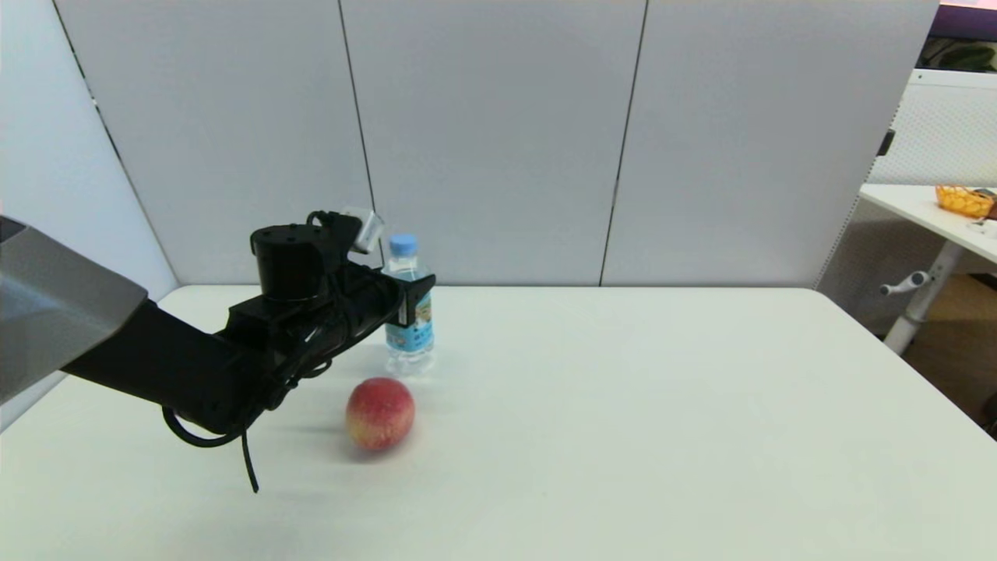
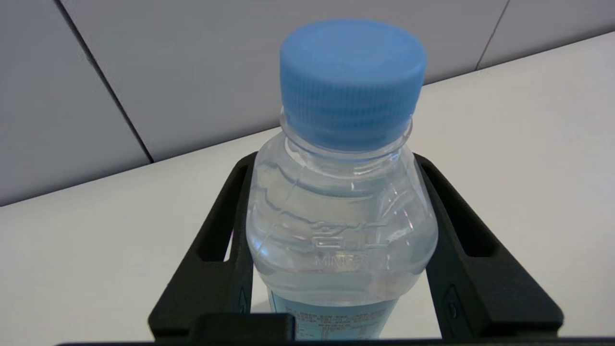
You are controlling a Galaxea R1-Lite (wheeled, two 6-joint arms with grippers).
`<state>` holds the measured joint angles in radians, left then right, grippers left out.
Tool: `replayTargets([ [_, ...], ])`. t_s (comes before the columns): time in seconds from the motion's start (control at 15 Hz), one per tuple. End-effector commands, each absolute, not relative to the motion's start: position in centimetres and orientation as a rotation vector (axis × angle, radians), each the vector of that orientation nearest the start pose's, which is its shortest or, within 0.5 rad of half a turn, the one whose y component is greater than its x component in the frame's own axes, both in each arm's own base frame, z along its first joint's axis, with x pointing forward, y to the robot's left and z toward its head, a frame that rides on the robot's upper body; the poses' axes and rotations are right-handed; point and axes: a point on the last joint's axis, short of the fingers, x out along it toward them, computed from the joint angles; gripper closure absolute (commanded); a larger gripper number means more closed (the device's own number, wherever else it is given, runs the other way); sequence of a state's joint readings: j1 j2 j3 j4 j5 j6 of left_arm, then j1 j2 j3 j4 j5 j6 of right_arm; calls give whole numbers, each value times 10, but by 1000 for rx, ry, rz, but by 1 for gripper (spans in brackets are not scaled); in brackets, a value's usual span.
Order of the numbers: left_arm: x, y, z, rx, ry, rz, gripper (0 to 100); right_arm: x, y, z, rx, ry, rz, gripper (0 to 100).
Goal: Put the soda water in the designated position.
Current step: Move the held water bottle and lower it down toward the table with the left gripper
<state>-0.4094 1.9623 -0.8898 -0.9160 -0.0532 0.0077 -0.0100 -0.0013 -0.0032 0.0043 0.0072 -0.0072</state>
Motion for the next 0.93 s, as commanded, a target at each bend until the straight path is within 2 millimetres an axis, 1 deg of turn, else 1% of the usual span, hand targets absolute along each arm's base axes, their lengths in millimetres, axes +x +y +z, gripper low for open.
replayTargets([
  [0.07, 334, -147, 145, 34, 147, -464, 100, -23, 0, 76, -8, 0, -2, 0],
  [0.4, 335, -146, 142, 38, 151, -425, 100, -23, 0, 76, -8, 0, -2, 0],
  [0.73, 339, -146, 136, 37, 155, -412, 100, -23, 0, 76, -8, 0, -3, 0],
  [0.93, 341, -145, 136, 33, 133, -385, 100, -23, 0, 76, -8, 0, 0, 0],
])
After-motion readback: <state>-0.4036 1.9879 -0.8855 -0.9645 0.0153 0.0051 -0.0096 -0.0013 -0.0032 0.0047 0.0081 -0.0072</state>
